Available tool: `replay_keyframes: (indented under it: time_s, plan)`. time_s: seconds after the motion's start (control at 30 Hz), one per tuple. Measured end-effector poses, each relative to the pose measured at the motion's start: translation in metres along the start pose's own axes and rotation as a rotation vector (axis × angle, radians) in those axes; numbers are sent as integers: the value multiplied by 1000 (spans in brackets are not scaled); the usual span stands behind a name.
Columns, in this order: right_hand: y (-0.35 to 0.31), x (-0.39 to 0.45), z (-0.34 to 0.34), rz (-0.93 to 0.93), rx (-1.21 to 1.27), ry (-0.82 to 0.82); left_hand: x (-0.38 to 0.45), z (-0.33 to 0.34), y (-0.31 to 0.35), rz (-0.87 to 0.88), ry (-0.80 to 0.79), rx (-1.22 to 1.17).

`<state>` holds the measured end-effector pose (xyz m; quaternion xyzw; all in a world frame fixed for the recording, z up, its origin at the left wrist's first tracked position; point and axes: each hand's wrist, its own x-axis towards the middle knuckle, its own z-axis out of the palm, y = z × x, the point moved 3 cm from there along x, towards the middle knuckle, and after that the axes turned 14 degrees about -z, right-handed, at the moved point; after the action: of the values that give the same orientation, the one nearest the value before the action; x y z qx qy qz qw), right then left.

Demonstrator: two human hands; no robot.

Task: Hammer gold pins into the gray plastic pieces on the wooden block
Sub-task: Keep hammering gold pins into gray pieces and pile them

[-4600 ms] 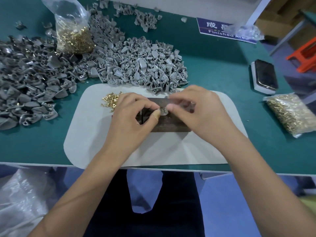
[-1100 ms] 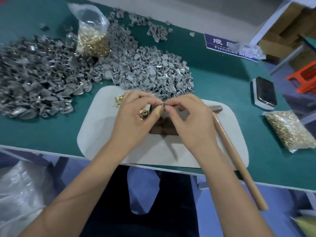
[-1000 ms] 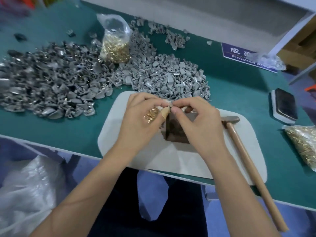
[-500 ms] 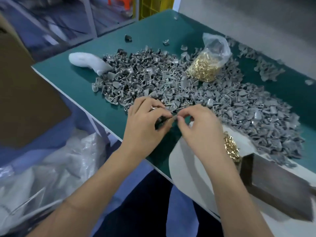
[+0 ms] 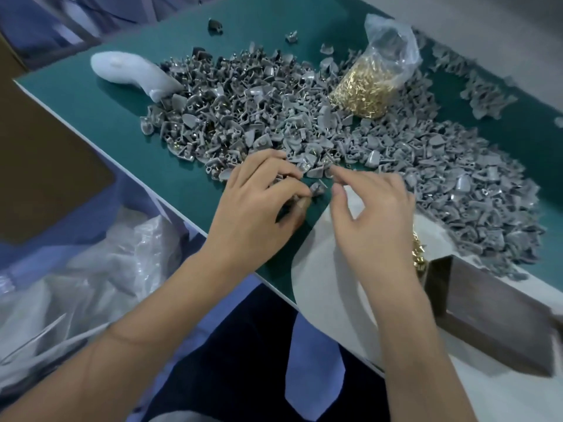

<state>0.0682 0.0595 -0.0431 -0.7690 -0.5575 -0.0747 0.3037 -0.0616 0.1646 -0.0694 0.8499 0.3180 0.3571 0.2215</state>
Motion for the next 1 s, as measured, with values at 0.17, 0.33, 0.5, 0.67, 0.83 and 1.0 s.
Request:
replay_keyframes:
  time_s: [0.17, 0.33, 0.5, 0.67, 0.83, 1.0]
  plan:
    - [27, -27, -54, 79, -96, 120, -10, 10, 42, 54, -202, -139]
    - [56, -60, -89, 214, -152, 94, -24, 29, 83, 40, -476, -170]
    - [69, -90, -99, 257, -219, 108, -29, 45, 93, 17, -590, -96]
    - [67, -96, -96, 243, -273, 164, -37, 50, 90, -89, -489, -27]
    - [68, -98, -96, 252, -279, 183, -40, 52, 94, -77, -461, 61]
    - [72, -102, -99, 252, -43, 305, -39, 53, 106, -52, -384, 169]
